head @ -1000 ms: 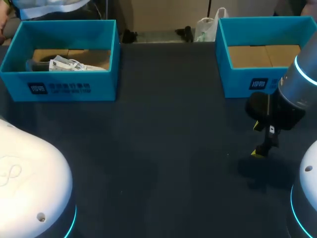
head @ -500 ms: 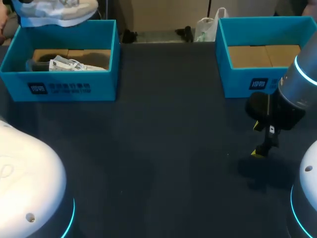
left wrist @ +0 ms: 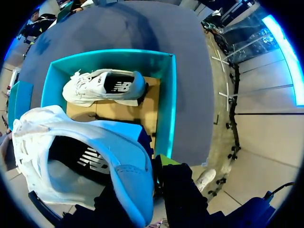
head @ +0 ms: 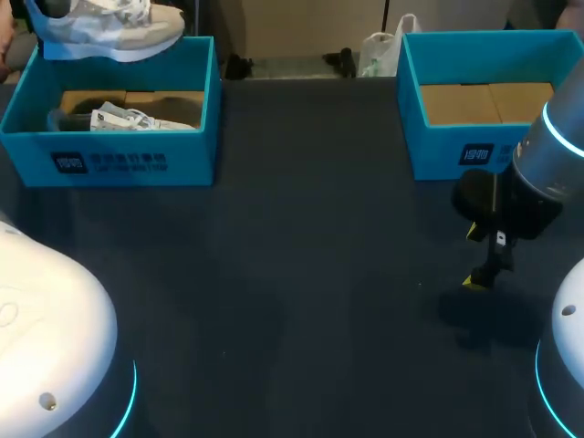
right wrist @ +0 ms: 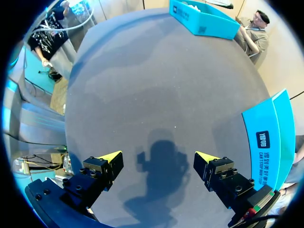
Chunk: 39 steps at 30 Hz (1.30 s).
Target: Take the shoe out of the shoebox, open the shoe tongue, remove and reinsert the insole, then place the shoe into the shoebox
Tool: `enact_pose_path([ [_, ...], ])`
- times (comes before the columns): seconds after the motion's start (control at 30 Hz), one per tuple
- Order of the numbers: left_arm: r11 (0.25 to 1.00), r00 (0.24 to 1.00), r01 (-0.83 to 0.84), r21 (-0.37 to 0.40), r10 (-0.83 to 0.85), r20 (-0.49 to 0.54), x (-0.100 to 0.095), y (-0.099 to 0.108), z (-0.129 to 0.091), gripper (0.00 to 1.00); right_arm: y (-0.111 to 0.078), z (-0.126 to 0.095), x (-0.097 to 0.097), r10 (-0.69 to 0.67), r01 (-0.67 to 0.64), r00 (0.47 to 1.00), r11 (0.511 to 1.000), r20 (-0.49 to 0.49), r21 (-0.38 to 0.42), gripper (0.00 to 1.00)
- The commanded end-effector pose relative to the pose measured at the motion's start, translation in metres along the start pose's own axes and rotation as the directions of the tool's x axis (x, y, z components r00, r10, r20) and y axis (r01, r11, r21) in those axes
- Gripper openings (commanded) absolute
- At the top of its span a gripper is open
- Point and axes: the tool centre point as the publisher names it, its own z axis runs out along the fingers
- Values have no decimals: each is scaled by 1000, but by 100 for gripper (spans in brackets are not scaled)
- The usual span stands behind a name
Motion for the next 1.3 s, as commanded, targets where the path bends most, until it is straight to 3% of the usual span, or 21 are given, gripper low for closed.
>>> enact_pose_path([
  [0.03, 1000, 1000, 6, -4, -6, -7, -9, -3, 17, 0, 0, 0, 1, 0, 0, 1000, 1000, 2, 1, 100],
  [0.33, 999, 997, 51, 18, -50, -53, -9, 7, 55, 0, 0, 0, 1, 0, 0, 1000, 1000, 2, 1, 100],
  [1.0, 998, 998, -12, 69, 17, -62, -5, -5, 82, 0, 0, 0, 1, 0, 0, 1000, 1000, 2, 1, 100],
  [1.3, 995, 996, 9, 103, 0, -85, -14, 2, 104, 0, 0, 0, 1, 0, 0, 1000, 1000, 2, 1, 100],
])
